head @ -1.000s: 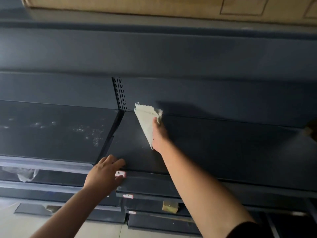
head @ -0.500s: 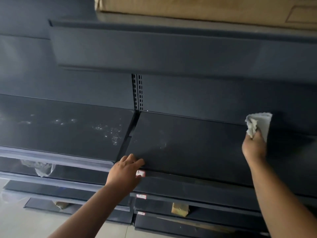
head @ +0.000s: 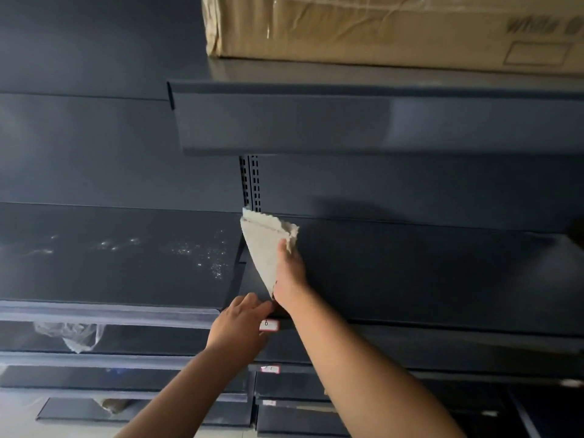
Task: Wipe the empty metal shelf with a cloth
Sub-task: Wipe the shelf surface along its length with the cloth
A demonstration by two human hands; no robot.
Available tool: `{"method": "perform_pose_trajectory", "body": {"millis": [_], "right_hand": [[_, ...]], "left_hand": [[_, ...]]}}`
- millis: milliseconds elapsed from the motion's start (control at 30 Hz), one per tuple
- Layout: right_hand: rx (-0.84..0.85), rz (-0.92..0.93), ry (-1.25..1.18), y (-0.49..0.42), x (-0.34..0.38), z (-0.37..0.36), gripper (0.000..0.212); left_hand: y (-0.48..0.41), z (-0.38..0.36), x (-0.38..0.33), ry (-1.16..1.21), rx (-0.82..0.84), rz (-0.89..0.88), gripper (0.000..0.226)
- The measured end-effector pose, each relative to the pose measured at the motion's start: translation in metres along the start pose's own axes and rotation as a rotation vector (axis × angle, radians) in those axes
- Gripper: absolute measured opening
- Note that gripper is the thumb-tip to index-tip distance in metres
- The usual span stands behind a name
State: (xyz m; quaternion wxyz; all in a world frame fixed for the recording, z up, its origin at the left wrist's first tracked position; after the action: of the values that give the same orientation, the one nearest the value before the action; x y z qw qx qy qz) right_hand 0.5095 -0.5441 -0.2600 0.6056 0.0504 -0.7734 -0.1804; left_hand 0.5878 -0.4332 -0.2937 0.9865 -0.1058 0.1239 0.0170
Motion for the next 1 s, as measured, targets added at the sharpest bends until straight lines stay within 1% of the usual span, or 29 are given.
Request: {"method": "perform_pose_trajectory", "body": {"millis": [33, 100, 167, 200, 267, 333, 367, 400, 467, 533, 567, 600, 633, 667, 700, 733, 767, 800, 833, 900, 933, 967, 1000], "right_hand": [[-0.064, -0.021, -0.134, -0.002, 0.012, 0.006, 0.018], [-0.164, 0.014, -0.307, -0.014, 0.037, 0.038, 0.016], [-0.238, 0.143, -0.373, -0.034, 0.065, 0.087, 0.017], [-0.293, 0.223, -0.353, -0.044, 0.077, 0.115, 0.017], [-0.469, 0.404, -0.192, -0.062, 0.100, 0.171, 0.024], [-0.654, 0.573, 0.089, -0.077, 0.109, 0.215, 0.032], [-0.714, 0.610, 0.243, -0.085, 0.107, 0.232, 0.033], [-0.746, 0.610, 0.384, -0.092, 0.102, 0.243, 0.032], [-0.727, 0.539, 0.613, -0.103, 0.083, 0.248, 0.030], [-0.625, 0.474, 0.892, -0.103, 0.060, 0.226, 0.031], [-0.555, 0.511, 1.041, -0.099, 0.048, 0.208, 0.029], [-0.486, 0.598, 1.164, -0.092, 0.037, 0.186, 0.027], [-0.413, 0.689, 1.222, -0.082, 0.027, 0.162, 0.026], [-0.340, 0.747, 1.219, -0.070, 0.017, 0.137, 0.026], [-0.275, 0.770, 1.192, -0.058, 0.008, 0.112, 0.027], [-0.216, 0.748, 1.131, -0.048, -0.001, 0.089, 0.027], [-0.159, 0.667, 1.034, -0.037, -0.008, 0.067, 0.027], [-0.100, 0.530, 0.879, -0.027, -0.012, 0.046, 0.028], [-0.054, 0.344, 0.650, -0.018, -0.013, 0.028, 0.030], [-0.048, -0.067, 0.151, -0.005, -0.007, 0.002, 0.033], [-0.042, -0.220, -0.053, -0.003, -0.002, -0.003, 0.036], [-0.025, -0.303, -0.208, -0.004, 0.004, -0.003, 0.038], [0.000, -0.314, -0.316, -0.007, 0.012, 0.001, 0.039]], "left_hand": [[0.000, 0.001, 0.001, -0.007, 0.008, -0.004, 0.046], [-0.001, 0.002, 0.001, -0.020, 0.027, -0.004, 0.048], [-0.002, 0.002, 0.002, -0.023, 0.045, 0.002, 0.048], [-0.002, 0.002, 0.002, -0.022, 0.050, 0.002, 0.049], [-0.004, 0.001, 0.004, -0.016, 0.051, 0.006, 0.051], [-0.004, 0.001, 0.003, -0.006, 0.050, 0.011, 0.052], [-0.004, 0.001, 0.003, -0.010, 0.049, 0.011, 0.052], [-0.003, 0.001, 0.002, -0.022, 0.045, 0.005, 0.052], [-0.001, 0.000, 0.000, -0.050, 0.035, -0.018, 0.053], [0.000, -0.002, 0.000, -0.057, 0.027, -0.025, 0.054], [0.000, -0.002, 0.001, -0.056, 0.023, -0.025, 0.054], [0.000, -0.003, 0.002, -0.055, 0.018, -0.028, 0.054], [-0.001, -0.004, 0.003, -0.052, 0.014, -0.033, 0.054], [-0.001, -0.004, 0.003, -0.047, 0.013, -0.038, 0.055], [0.000, -0.005, 0.004, -0.038, 0.013, -0.041, 0.057], [0.002, -0.006, 0.006, -0.022, 0.015, -0.041, 0.059], [0.004, -0.006, 0.007, -0.009, 0.019, -0.042, 0.063], [0.006, -0.007, 0.008, -0.007, 0.027, -0.054, 0.067], [0.008, -0.006, 0.009, -0.018, 0.040, -0.074, 0.071], [0.012, -0.003, 0.012, -0.038, 0.067, -0.112, 0.076], [0.014, 0.000, 0.015, -0.047, 0.067, -0.128, 0.075], [0.016, 0.004, 0.020, -0.069, 0.049, -0.144, 0.074], [0.018, 0.009, 0.026, -0.107, 0.015, -0.153, 0.073]]}}
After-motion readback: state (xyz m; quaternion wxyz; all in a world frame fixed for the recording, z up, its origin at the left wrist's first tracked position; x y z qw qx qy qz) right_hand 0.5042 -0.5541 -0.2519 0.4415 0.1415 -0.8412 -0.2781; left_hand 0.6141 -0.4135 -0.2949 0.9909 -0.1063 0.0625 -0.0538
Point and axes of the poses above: each hand's wrist, its own y-axis away from the middle knuckle, its own z-axis out of the back of the hand, x = y × z, the point moved 1 cm from there along -y, towards the middle knuckle, and after that the axes turned 15 degrees about -x, right-handed, at the moved point
